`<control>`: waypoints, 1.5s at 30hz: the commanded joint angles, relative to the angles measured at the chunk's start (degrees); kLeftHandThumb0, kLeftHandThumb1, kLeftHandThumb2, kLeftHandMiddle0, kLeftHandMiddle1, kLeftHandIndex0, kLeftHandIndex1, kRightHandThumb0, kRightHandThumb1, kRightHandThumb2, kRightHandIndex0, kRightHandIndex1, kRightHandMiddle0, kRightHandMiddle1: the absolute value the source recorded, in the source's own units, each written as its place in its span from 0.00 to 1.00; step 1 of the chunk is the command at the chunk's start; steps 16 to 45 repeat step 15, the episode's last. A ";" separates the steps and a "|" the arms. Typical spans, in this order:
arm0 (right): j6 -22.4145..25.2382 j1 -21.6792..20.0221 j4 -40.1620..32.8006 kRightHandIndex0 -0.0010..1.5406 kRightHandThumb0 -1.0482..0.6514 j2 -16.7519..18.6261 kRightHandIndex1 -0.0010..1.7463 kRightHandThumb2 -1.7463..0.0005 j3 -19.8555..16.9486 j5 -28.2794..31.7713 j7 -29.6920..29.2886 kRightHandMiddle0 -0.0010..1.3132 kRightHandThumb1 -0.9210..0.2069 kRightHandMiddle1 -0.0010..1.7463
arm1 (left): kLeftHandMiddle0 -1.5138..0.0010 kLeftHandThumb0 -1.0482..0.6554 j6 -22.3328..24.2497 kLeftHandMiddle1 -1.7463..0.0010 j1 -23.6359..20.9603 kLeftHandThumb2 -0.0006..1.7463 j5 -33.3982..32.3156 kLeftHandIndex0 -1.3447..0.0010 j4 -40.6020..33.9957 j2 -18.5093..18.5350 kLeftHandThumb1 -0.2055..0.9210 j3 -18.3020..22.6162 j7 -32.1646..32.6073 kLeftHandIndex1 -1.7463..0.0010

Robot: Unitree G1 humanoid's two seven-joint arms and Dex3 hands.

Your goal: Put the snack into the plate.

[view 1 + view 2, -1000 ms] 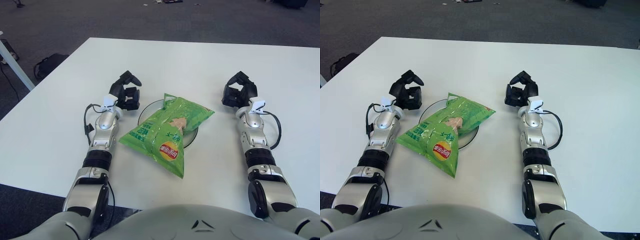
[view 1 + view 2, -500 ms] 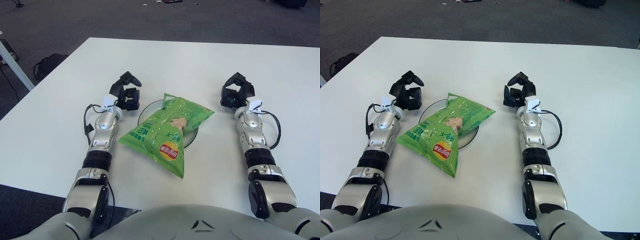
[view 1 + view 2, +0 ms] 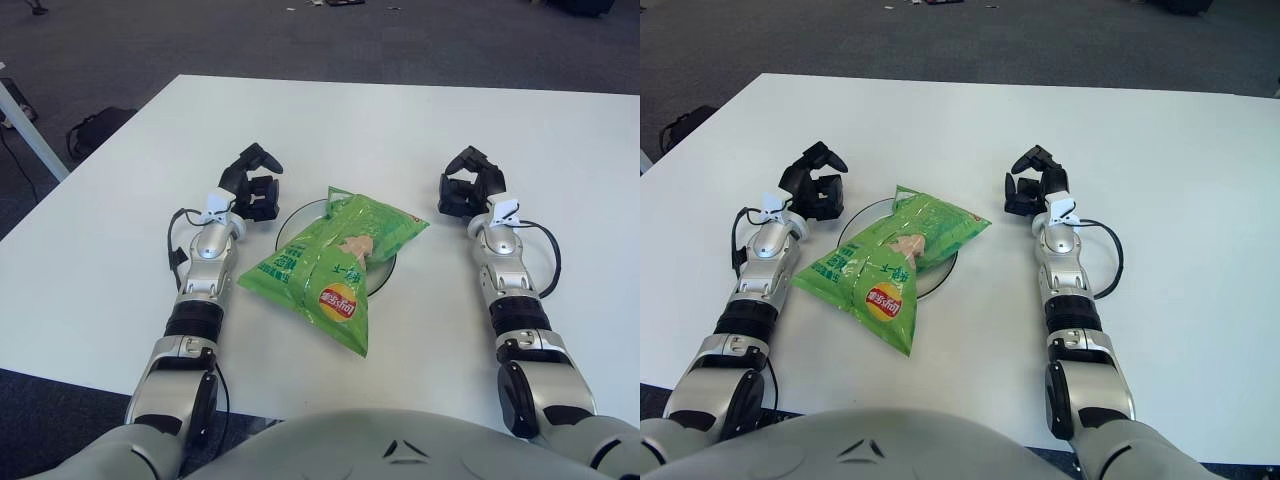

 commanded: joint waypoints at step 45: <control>2.15 6.49 2.05 0.87 0.32 1.20 1.00 0.20 0.63 -0.52 0.01 0.51 0.59 1.00 | 0.19 0.36 -0.05 0.00 8.51 0.66 -0.11 0.62 3.68 -2.82 0.58 -0.53 0.48 0.00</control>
